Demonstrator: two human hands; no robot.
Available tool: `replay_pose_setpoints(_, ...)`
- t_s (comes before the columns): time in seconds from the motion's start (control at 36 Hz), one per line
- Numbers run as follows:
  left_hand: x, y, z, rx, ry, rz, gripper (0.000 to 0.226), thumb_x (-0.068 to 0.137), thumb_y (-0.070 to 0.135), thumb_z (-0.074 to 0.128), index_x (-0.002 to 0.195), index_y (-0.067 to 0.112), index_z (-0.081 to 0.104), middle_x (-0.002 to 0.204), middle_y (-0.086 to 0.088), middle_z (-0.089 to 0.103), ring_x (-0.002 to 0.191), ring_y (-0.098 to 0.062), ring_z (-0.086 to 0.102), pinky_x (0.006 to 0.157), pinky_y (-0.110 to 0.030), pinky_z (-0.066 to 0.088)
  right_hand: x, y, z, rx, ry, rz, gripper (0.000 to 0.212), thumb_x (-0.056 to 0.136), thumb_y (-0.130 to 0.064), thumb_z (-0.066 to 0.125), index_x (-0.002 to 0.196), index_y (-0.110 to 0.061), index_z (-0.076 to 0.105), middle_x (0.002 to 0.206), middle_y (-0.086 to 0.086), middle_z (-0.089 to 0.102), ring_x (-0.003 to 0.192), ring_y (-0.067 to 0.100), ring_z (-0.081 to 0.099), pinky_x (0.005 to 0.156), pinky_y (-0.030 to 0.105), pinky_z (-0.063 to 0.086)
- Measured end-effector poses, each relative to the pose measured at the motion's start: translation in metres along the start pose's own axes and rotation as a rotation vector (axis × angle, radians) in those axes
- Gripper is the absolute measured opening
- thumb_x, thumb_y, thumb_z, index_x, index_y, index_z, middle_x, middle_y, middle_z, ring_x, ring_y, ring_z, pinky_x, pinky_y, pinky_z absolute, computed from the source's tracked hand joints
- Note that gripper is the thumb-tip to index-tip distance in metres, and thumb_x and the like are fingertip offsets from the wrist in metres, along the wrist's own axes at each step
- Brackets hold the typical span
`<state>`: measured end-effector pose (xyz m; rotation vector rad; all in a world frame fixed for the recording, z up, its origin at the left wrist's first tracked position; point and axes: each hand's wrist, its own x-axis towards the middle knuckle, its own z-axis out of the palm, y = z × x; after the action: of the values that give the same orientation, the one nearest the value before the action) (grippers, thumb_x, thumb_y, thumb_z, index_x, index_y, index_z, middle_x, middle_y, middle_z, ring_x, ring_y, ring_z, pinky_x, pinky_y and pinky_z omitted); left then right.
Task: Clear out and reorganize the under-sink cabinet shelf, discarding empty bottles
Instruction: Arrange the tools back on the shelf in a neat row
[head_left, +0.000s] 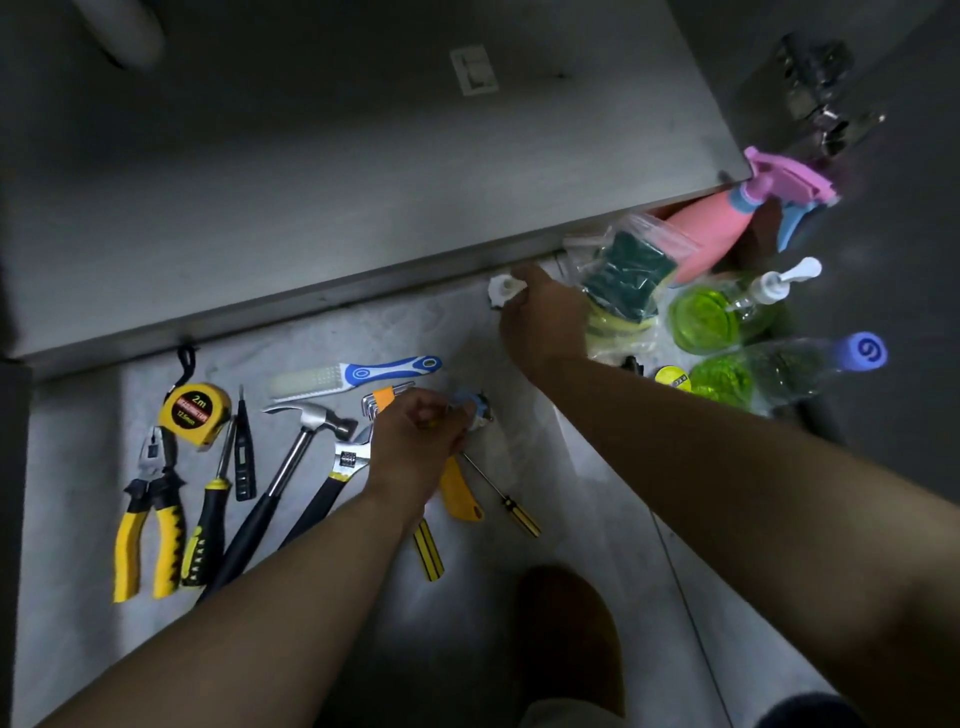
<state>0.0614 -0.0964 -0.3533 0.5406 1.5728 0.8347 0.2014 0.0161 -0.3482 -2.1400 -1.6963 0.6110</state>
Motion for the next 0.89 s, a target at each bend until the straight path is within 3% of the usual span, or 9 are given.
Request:
replay_pose_setpoints(0.08, -0.001, -0.001, 0.001, 0.011, -0.008, 0.013, 0.022, 0.088, 0.005, 0.077, 0.104, -0.005, 0.065, 0.096, -0.025, 0.073, 0.075, -0.023, 0.071, 0.07, -0.034, 0.062, -0.031, 0.004, -0.008, 0.189, 0.009, -0.068, 0.028, 0.089, -0.007, 0.056, 0.115, -0.012, 0.064, 0.084, 0.004, 0.066, 0.082, 0.027, 0.066, 0.072, 0.034, 0.052)
replay_pose_setpoints(0.17, -0.001, -0.002, 0.004, 0.021, 0.001, 0.029, 0.014, 0.088, 0.006, 0.077, 0.096, 0.002, 0.067, 0.091, -0.019, 0.074, 0.088, -0.036, 0.073, 0.086, -0.052, 0.06, -0.052, 0.018, -0.022, 0.123, 0.139, -0.167, 0.029, 0.088, -0.017, 0.061, 0.116, -0.019, 0.062, 0.1, 0.003, 0.056, 0.089, 0.022, 0.058, 0.072, 0.033, 0.05)
replay_pose_setpoints(0.22, -0.002, -0.004, 0.006, 0.03, 0.003, 0.039, 0.016, 0.088, 0.008, 0.078, 0.098, 0.001, 0.067, 0.091, -0.019, 0.074, 0.091, -0.039, 0.073, 0.086, -0.053, 0.06, -0.051, 0.029, -0.036, -0.022, 0.277, -0.183, 0.037, 0.084, -0.024, 0.063, 0.12, -0.02, 0.064, 0.108, 0.009, 0.05, 0.1, 0.027, 0.051, 0.081, 0.033, 0.044)
replay_pose_setpoints(0.28, -0.002, -0.007, 0.009, 0.042, -0.002, 0.043, 0.02, 0.087, 0.009, 0.078, 0.1, -0.001, 0.067, 0.09, -0.019, 0.075, 0.081, -0.03, 0.074, 0.081, -0.05, 0.061, -0.042, 0.037, -0.051, -0.184, 0.33, -0.11, 0.048, 0.081, -0.034, 0.064, 0.129, -0.026, 0.062, 0.111, 0.01, 0.046, 0.103, 0.03, 0.046, 0.085, 0.038, 0.042)
replay_pose_setpoints(0.39, -0.007, -0.008, 0.018, 0.048, -0.027, 0.041, 0.021, 0.087, 0.007, 0.078, 0.099, -0.003, 0.065, 0.093, -0.023, 0.073, 0.078, -0.024, 0.072, 0.075, -0.04, 0.062, -0.02, 0.049, -0.064, -0.343, 0.143, -0.016, 0.06, 0.085, -0.046, 0.068, 0.141, -0.034, 0.051, 0.135, 0.014, 0.041, 0.124, 0.034, 0.042, 0.095, 0.044, 0.044)
replay_pose_setpoints(0.56, -0.007, -0.004, 0.025, 0.033, -0.056, 0.042, 0.017, 0.087, 0.007, 0.078, 0.098, -0.001, 0.067, 0.093, -0.022, 0.073, 0.081, -0.027, 0.072, 0.071, -0.03, 0.061, -0.005, 0.059, -0.067, -0.286, 0.066, -0.05, 0.041, 0.08, -0.006, 0.058, 0.121, -0.01, 0.063, 0.138, 0.018, 0.047, 0.124, 0.037, 0.044, 0.099, 0.038, 0.041)
replay_pose_setpoints(0.67, -0.005, -0.003, 0.024, 0.026, -0.051, 0.035, 0.016, 0.087, 0.008, 0.078, 0.098, 0.002, 0.067, 0.093, -0.021, 0.074, 0.084, -0.031, 0.073, 0.08, -0.039, 0.061, -0.009, 0.066, -0.07, -0.194, 0.117, -0.133, 0.039, 0.071, 0.007, 0.048, 0.107, 0.004, 0.062, 0.126, 0.024, 0.058, 0.116, 0.04, 0.052, 0.102, 0.045, 0.04)
replay_pose_setpoints(0.75, -0.003, -0.004, 0.024, 0.053, -0.051, 0.044, 0.019, 0.087, 0.009, 0.078, 0.101, 0.0, 0.068, 0.093, -0.018, 0.075, 0.083, -0.027, 0.074, 0.076, -0.034, 0.062, -0.011, 0.072, -0.074, -0.17, 0.081, -0.113, 0.046, 0.073, 0.009, 0.046, 0.116, 0.001, 0.06, 0.132, 0.02, 0.058, 0.129, 0.039, 0.048, 0.108, 0.048, 0.037)
replay_pose_setpoints(0.89, -0.002, -0.002, 0.028, 0.046, -0.059, 0.057, 0.015, 0.087, 0.007, 0.078, 0.099, 0.004, 0.069, 0.095, -0.015, 0.075, 0.088, -0.024, 0.074, 0.075, -0.028, 0.063, -0.029, 0.065, -0.078, -0.184, 0.194, -0.132, 0.044, 0.066, 0.009, 0.05, 0.104, -0.009, 0.065, 0.142, 0.009, 0.055, 0.136, 0.035, 0.042, 0.111, 0.048, 0.034)
